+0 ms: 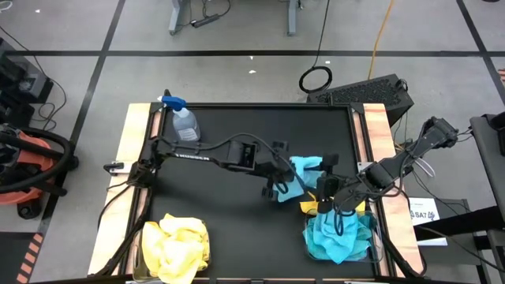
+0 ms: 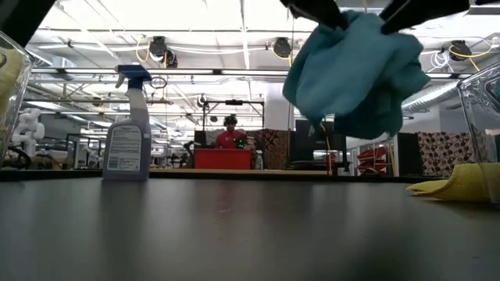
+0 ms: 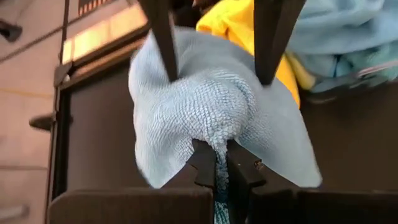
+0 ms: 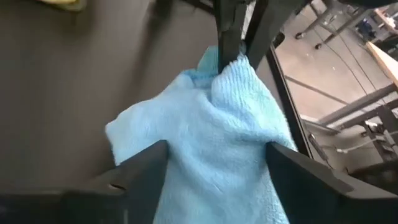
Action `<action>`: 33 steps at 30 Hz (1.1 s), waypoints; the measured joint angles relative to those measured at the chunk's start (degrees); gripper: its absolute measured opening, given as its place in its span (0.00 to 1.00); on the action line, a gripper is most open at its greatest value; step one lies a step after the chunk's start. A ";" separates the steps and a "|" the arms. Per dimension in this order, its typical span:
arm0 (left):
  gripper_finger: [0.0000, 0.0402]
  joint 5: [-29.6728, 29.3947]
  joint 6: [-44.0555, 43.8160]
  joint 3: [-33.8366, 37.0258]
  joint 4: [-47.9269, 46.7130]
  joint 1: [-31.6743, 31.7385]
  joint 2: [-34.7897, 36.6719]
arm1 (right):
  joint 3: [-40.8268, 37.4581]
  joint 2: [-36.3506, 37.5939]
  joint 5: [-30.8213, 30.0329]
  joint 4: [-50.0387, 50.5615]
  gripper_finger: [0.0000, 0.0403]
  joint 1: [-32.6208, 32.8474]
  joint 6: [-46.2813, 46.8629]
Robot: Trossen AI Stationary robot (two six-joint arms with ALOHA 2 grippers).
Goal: Sort microfiber towel by color & place in baskets
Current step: Put the blue towel into the right transparent bin
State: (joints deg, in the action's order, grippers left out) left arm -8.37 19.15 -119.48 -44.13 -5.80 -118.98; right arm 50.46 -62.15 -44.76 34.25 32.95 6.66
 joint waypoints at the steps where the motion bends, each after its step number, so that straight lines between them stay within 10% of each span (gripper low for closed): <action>1: 0.02 0.38 0.61 -0.27 0.21 -0.32 0.00 | 0.00 0.00 -0.20 -0.65 0.70 0.00 -0.14; 8: 0.02 1.10 3.94 -0.68 3.59 -3.10 0.02 | 0.02 -0.15 3.56 -2.32 0.83 -1.53 -0.29; 19: 0.02 0.66 9.51 -0.64 10.81 -6.77 0.00 | 0.03 -0.30 8.98 -8.38 0.75 -1.84 -1.38; 27: 0.03 0.16 11.80 -0.62 12.59 -8.34 0.00 | 0.07 -1.18 9.20 -9.71 0.43 -1.81 -1.36; 33: 0.23 -0.20 9.97 -0.62 10.62 -9.44 0.00 | 0.04 -1.06 9.48 -9.06 0.07 0.00 -2.90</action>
State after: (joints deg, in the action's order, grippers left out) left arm -8.57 29.12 -120.09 -33.51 -15.24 -118.97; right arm 50.50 -63.21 -35.29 25.19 32.95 3.75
